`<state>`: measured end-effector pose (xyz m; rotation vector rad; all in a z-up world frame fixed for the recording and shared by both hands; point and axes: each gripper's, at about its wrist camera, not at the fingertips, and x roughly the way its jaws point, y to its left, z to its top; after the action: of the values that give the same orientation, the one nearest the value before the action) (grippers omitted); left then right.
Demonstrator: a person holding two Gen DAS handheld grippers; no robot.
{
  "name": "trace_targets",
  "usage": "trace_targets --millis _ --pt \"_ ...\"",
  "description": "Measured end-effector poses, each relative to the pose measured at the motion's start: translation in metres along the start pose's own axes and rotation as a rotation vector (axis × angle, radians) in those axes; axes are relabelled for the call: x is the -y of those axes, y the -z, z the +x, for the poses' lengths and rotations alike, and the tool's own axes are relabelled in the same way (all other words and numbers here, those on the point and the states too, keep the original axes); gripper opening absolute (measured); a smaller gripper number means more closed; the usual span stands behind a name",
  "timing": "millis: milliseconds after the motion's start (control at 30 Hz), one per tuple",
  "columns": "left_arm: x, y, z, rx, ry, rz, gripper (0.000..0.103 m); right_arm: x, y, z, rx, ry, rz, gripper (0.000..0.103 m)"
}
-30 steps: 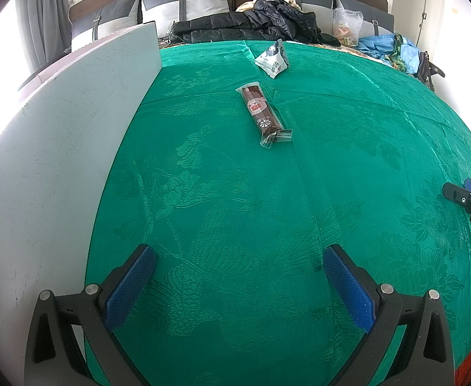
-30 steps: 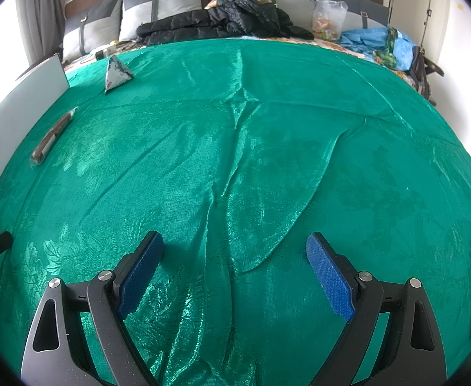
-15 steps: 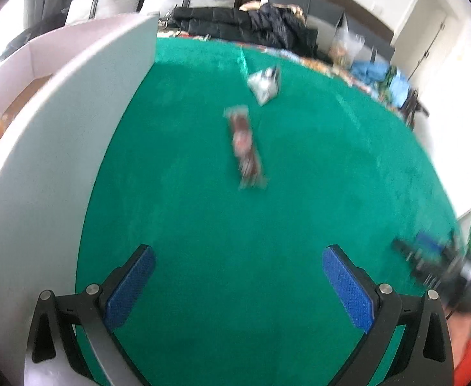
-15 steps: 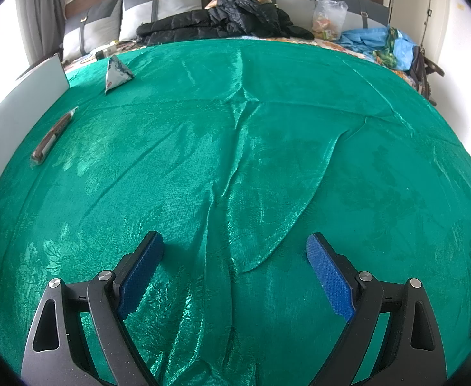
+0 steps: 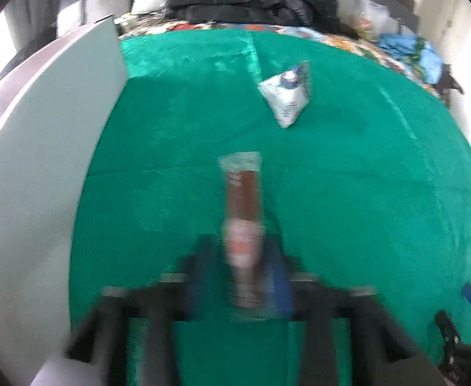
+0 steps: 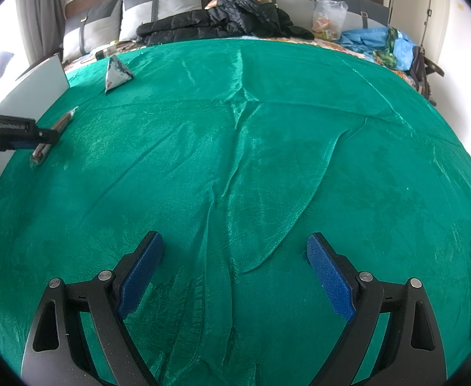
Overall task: Organize snacks
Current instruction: 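Move the left gripper over the brown sausage stick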
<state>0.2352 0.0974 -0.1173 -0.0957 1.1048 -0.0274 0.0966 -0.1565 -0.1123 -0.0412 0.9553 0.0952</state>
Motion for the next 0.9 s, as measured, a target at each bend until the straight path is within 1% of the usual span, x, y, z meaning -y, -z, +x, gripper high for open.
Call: trace_targets --millis 100,267,333,367,400,433,467,500,533,600,667,800,900 --pt "-0.004 0.018 -0.01 0.017 -0.013 0.014 0.018 0.0 0.0 0.0 0.0 -0.001 0.0 0.093" --pt "-0.015 0.074 -0.041 0.027 -0.031 0.021 0.018 0.0 0.0 0.0 0.0 -0.001 0.0 0.093" --pt "-0.016 0.086 -0.042 0.024 -0.047 0.028 0.02 0.0 0.0 0.0 0.0 -0.001 0.0 0.093" --pt "-0.018 0.09 -0.042 0.031 -0.051 0.022 0.023 0.0 0.0 0.0 0.0 -0.001 0.0 0.093" --pt "-0.021 0.094 -0.043 0.046 -0.04 0.015 0.041 0.0 0.0 0.0 0.0 -0.001 0.0 0.093" --pt "-0.023 0.095 -0.042 0.052 -0.035 0.009 0.071 0.0 0.0 0.0 0.0 -0.001 0.0 0.093" --pt "-0.024 0.093 -0.039 0.054 -0.048 -0.002 0.084 0.0 0.0 0.0 0.0 -0.001 0.0 0.093" --pt "-0.026 0.091 -0.038 0.076 -0.061 -0.015 0.09 0.0 0.0 0.0 0.0 -0.001 0.0 0.093" --pt "-0.025 0.088 -0.036 0.089 -0.059 -0.019 0.09 0.0 0.0 -0.001 0.0 -0.001 0.0 0.093" --pt "-0.027 0.082 -0.028 0.078 -0.066 -0.027 0.09 0.0 0.0 0.0 0.0 -0.001 0.0 0.093" --pt "-0.024 0.077 -0.019 0.087 -0.108 0.011 0.095 0.0 0.0 -0.001 0.0 -0.002 0.0 0.093" --pt "-0.022 0.075 -0.013 0.121 -0.092 0.037 0.102 0.0 0.0 0.0 0.0 -0.002 0.0 0.093" --pt "-0.022 0.077 -0.012 0.156 -0.085 0.045 0.103 0.001 0.0 -0.001 0.0 -0.002 0.0 0.093"
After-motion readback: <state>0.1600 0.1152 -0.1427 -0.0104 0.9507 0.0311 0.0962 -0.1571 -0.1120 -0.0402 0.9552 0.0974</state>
